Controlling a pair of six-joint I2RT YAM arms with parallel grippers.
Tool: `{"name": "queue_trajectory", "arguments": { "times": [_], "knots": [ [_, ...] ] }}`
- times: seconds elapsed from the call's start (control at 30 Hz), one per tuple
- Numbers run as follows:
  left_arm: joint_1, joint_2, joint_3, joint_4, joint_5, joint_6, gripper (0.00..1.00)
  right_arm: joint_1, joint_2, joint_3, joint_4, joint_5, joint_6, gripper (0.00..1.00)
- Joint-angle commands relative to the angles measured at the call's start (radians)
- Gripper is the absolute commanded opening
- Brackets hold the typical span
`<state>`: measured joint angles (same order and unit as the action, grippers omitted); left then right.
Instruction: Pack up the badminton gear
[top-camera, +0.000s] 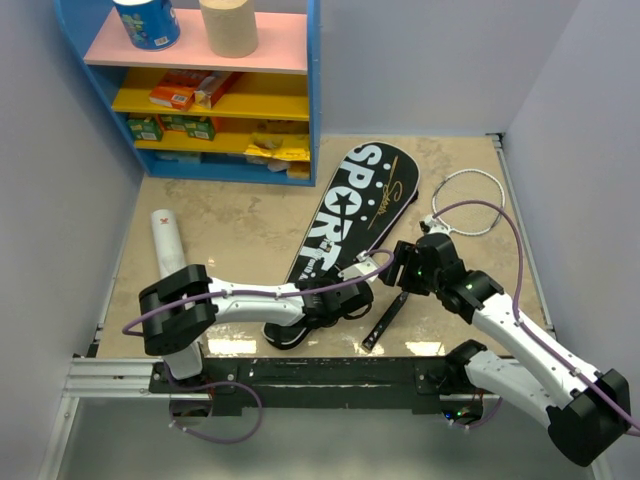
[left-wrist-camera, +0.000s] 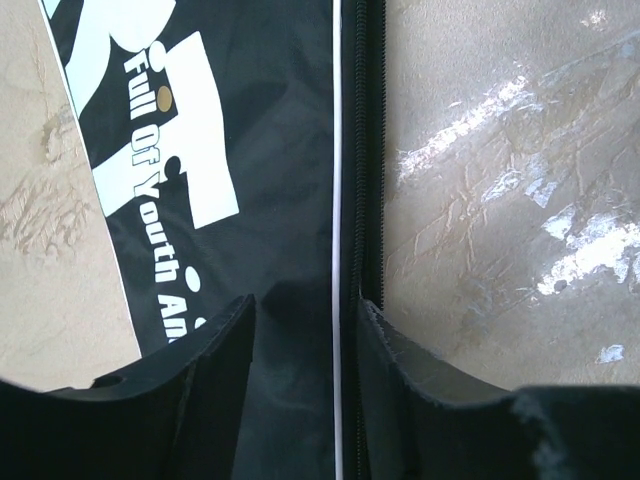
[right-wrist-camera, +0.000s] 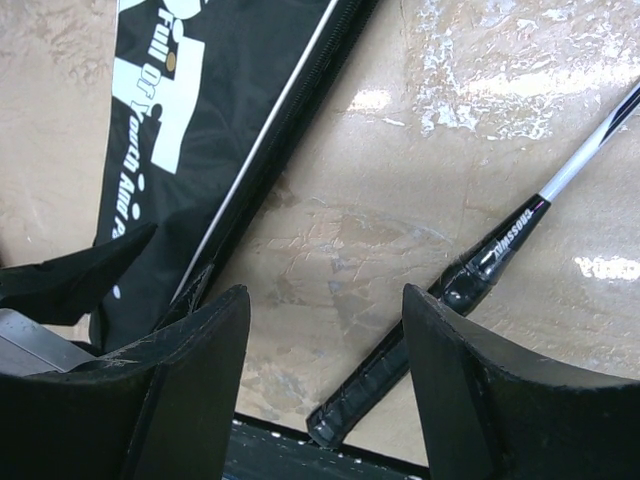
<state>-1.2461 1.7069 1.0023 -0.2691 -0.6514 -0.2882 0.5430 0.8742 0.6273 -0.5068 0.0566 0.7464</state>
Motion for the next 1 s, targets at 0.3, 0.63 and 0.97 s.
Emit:
{"name": "queue_trajectory", "arguments": {
  "times": [0.3,0.63,0.97],
  "knots": [
    [-0.004,0.034,-0.008,0.039,-0.074,0.0,0.69,0.002,-0.027,-0.034,0.025,-0.024,-0.012,0.65],
    [0.05,0.02,-0.05,0.102,0.001,0.035,0.19,0.002,-0.046,-0.044,0.021,-0.028,-0.012,0.64],
    [0.051,-0.111,-0.031,0.11,0.154,0.063,0.0,0.003,-0.026,-0.046,0.039,-0.044,-0.021,0.64]
  ]
}}
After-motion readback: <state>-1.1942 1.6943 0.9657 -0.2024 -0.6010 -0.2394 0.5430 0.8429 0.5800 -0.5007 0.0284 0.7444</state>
